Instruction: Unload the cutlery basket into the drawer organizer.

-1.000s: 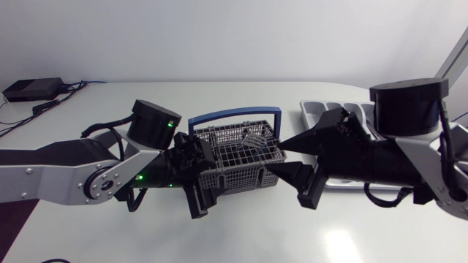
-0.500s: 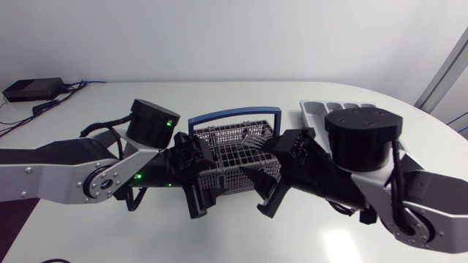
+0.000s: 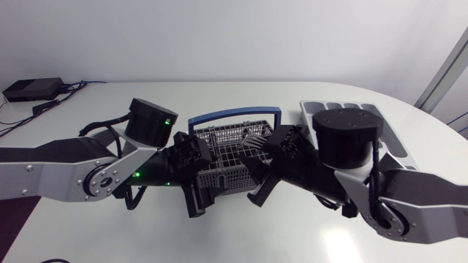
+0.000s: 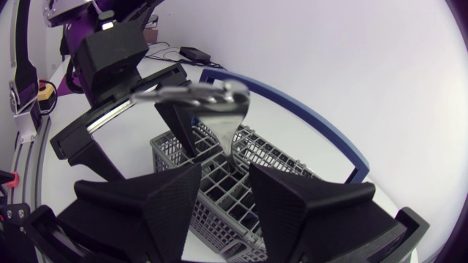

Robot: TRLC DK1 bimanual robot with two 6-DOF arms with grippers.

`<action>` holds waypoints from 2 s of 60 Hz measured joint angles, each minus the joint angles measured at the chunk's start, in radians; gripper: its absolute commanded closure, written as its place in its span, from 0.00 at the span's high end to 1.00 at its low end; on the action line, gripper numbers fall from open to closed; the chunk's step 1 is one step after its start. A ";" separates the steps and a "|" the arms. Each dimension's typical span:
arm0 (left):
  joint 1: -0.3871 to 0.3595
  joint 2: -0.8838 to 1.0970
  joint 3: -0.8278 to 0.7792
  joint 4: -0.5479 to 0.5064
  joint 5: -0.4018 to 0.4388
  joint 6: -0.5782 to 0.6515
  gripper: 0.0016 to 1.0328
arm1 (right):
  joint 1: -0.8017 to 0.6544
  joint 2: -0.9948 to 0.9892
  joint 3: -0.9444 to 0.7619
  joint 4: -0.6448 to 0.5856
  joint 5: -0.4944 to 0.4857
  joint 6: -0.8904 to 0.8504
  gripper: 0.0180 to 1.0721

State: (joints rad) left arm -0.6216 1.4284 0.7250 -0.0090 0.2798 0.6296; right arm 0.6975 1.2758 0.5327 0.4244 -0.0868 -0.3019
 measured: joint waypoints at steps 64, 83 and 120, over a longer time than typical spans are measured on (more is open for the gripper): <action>-0.009 0.081 0.042 0.044 0.006 0.000 0.92 | -0.026 -0.144 0.062 -0.146 -0.026 0.040 0.06; -0.010 0.084 0.055 0.030 0.003 0.000 0.92 | -0.044 -0.217 0.091 -0.250 -0.087 0.040 0.06; -0.265 -0.094 0.105 0.166 -0.352 -0.059 0.92 | -0.307 -0.288 0.236 -0.579 -0.307 0.122 0.06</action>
State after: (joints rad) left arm -0.8864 1.3342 0.8299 0.1574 -0.0723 0.5709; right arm 0.3901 0.9874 0.7689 -0.1547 -0.3943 -0.1802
